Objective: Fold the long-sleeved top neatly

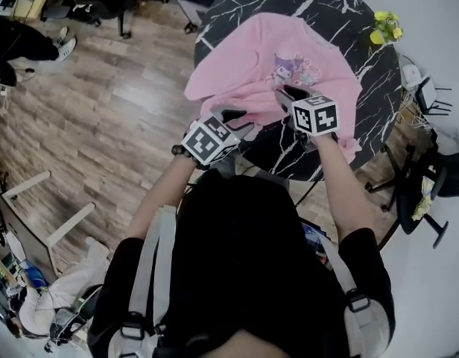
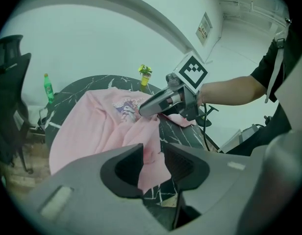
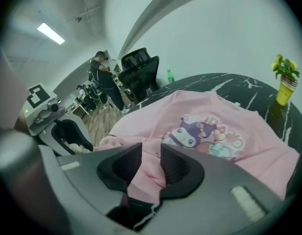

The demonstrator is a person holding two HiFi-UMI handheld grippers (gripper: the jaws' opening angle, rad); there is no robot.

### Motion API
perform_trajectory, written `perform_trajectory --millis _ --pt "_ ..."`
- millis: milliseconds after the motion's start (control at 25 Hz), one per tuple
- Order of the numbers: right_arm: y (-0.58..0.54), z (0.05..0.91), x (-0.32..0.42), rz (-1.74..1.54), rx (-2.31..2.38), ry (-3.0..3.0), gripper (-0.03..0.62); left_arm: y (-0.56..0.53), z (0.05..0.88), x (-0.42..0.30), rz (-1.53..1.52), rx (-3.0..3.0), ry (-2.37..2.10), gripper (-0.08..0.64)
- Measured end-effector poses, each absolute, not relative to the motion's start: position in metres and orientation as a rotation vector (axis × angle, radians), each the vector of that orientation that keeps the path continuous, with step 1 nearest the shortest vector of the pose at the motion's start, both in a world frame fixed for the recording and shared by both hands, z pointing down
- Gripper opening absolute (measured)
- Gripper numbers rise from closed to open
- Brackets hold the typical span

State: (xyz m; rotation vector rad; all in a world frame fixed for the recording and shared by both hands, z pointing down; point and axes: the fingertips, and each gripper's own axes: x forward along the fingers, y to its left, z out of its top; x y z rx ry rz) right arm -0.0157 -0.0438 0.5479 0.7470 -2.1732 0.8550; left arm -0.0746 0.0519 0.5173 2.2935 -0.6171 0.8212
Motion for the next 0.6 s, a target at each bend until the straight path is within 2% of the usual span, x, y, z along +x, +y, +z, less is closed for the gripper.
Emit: perform_trajectory --millis 240,400,480,600 --pt "0.003 0.552 -0.094 0.756 0.563 -2.198 0.195 0.07 0.539 -0.146 0.877 2.24 -0.644 0.144" --pt "0.034 0.569 -0.103 0.755 0.488 -2.139 0.198 0.077 0.554 -0.158 0.936 2.24 -0.593 0.144" --pt "0.045 0.579 -0.094 0.79 0.495 -2.096 0.168 0.08 0.562 -0.157 0.969 2.246 -0.558 0.144" --pt "0.06 0.587 -0.073 0.843 0.547 -2.049 0.068 0.083 0.574 -0.154 1.027 2.25 -0.51 0.144"
